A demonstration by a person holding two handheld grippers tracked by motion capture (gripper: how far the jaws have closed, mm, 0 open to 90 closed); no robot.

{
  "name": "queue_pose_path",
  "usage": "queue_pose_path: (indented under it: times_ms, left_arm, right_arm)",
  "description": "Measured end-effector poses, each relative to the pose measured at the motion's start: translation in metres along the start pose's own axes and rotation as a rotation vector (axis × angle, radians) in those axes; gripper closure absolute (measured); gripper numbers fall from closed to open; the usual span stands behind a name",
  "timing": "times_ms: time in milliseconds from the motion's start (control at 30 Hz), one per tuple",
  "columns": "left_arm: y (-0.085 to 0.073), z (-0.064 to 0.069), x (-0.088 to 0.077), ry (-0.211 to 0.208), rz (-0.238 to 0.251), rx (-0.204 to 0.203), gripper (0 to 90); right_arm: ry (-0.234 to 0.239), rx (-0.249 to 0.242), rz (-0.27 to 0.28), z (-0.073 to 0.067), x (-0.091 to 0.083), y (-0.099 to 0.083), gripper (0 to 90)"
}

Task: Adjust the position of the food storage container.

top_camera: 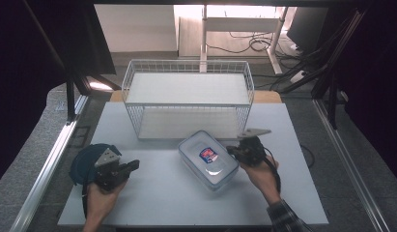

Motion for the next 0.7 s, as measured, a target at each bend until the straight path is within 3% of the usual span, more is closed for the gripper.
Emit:
queue_pose_path:
  times_ms: [133, 167, 200, 267, 367, 467, 567, 600, 633, 700]
  left_arm:
    - [-0.003, 0.005, 0.003, -0.024, -0.013, 0.012, 90.0]
    - [-0.004, 0.006, 0.004, -0.037, -0.017, 0.015, 90.0]
    - [-0.004, 0.006, 0.004, -0.037, -0.017, 0.015, 90.0]
    - [-0.004, 0.008, 0.004, -0.065, -0.019, 0.013, 90.0]
    - [-0.005, 0.008, 0.005, -0.069, -0.023, 0.014, 90.0]
    - [-0.005, 0.010, 0.007, -0.080, -0.027, 0.006, 90.0]
    - [-0.005, 0.011, 0.007, -0.082, -0.030, 0.010, 89.9]
    - [-0.006, 0.013, 0.008, -0.082, -0.034, 0.019, 89.6]
    - [-0.006, 0.013, 0.008, -0.082, -0.034, 0.019, 89.4]
    - [-0.006, 0.014, 0.009, -0.080, -0.041, 0.025, 89.2]
  right_arm:
    - [-0.054, -0.003, -0.036, 0.013, 0.035, 0.022, 88.6]
    - [-0.074, -0.008, -0.072, 0.017, 0.051, 0.027, 88.5]
    - [-0.074, -0.008, -0.072, 0.017, 0.051, 0.027, 88.5]
    - [-0.074, -0.008, -0.113, 0.017, 0.070, 0.032, 88.7]
    - [-0.082, -0.004, -0.126, 0.018, 0.076, 0.035, 88.8]
    - [-0.012, 0.031, -0.140, 0.011, 0.083, 0.042, 89.0]
    - [0.003, 0.002, -0.143, 0.003, 0.086, 0.045, 89.0]
    - [0.034, -0.028, -0.148, -0.013, 0.088, 0.048, 89.0]
    - [0.034, -0.028, -0.148, -0.013, 0.088, 0.048, 89.0]
    - [0.091, -0.067, -0.144, -0.035, 0.092, 0.052, 89.0]
Point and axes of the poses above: each handheld gripper's, and its own axes: x roughly forward along the jaws, y roughly out of its top, z roughly to its right, the point moved 7 cm from there along x, roughly forward along the jaws, and after that the axes turned 9 degrees about -x, right-handed, at the moved point
